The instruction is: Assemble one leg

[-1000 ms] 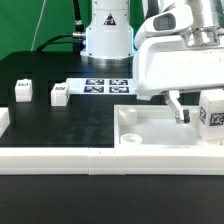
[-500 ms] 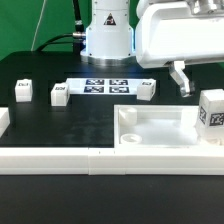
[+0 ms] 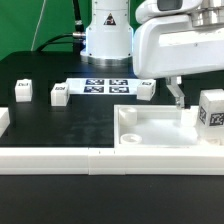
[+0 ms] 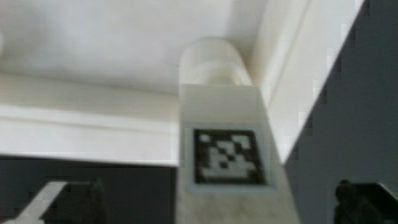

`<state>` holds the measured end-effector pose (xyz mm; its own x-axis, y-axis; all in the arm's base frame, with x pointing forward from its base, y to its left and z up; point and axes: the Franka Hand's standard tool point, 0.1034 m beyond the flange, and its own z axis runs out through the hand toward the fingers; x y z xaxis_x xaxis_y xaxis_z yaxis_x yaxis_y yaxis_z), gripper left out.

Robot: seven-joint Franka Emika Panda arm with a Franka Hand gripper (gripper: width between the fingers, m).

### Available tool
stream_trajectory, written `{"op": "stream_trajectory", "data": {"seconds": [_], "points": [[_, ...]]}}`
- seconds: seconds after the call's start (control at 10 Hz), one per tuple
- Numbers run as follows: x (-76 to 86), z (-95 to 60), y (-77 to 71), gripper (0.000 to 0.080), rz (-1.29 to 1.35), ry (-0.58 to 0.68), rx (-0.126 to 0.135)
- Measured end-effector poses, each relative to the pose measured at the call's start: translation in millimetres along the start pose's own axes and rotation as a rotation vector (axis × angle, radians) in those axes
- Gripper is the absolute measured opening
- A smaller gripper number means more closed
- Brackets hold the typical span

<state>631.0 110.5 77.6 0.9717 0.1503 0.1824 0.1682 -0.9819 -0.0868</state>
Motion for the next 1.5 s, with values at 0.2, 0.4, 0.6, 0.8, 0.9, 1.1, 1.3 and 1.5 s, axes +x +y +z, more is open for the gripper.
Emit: {"op": "stream_trajectory", "data": {"seconds": [0.2, 0.4, 0.6, 0.8, 0.9, 1.1, 1.3, 1.5], "points": [[-1.8, -1.2, -3.3, 0.0649, 0.009, -0.141, 0.027], [1.8, -3.8, -6.1, 0.0649, 0.01, -0.216, 0.043], [3.5, -4.2, -9.1, 0.0618, 0.009, -0.209, 0.043], [3.0, -3.8, -8.2, 0.0428, 0.01, -0.21, 0.043], [2.8, -3.7, -7.5, 0.0428, 0.01, -0.21, 0.042], [2.1, -3.3, -4.9, 0.0292, 0.013, -0.211, 0.039], [2.1, -3.2, -4.8, 0.0292, 0.029, -0.212, 0.038], [1.1, -2.2, -5.8, 0.0292, 0.201, -0.214, 0.028]]}}
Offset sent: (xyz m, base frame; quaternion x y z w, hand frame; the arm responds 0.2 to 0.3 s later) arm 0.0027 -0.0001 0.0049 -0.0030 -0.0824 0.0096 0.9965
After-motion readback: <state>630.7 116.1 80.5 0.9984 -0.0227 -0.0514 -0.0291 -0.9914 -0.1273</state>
